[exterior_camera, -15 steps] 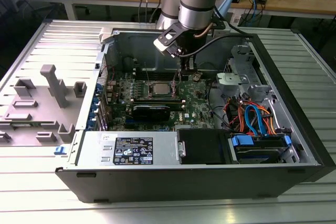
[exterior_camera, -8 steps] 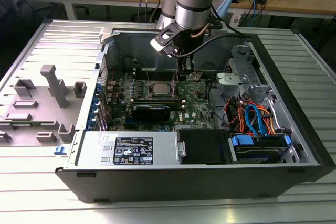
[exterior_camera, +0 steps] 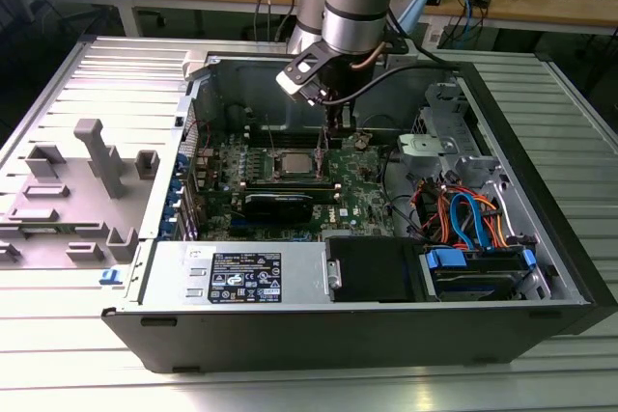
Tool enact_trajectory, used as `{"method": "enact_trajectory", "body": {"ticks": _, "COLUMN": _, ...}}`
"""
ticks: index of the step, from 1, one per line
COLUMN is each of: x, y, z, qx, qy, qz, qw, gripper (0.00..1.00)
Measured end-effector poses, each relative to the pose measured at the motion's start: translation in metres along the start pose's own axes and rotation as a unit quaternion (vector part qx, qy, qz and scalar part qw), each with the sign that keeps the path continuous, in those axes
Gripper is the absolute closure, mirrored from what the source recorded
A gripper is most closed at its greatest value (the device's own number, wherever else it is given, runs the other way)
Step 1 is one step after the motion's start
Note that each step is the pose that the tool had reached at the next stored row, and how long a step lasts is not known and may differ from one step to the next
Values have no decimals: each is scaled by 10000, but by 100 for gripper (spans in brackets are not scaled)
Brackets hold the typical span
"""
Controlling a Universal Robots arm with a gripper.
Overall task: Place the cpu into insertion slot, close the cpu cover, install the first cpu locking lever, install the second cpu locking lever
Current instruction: 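Close the cpu cover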
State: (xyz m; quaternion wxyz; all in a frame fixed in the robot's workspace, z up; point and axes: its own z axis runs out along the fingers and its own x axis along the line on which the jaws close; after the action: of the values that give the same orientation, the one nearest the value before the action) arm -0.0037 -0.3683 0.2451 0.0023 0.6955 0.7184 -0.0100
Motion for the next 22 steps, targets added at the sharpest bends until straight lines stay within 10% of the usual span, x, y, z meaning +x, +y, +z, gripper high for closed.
{"method": "enact_trajectory", "body": {"ticks": 22, "x": 2, "y": -74, "z": 3, "qx": 0, "qy": 0, "qz": 0, "qw": 10000, "gripper": 89}}
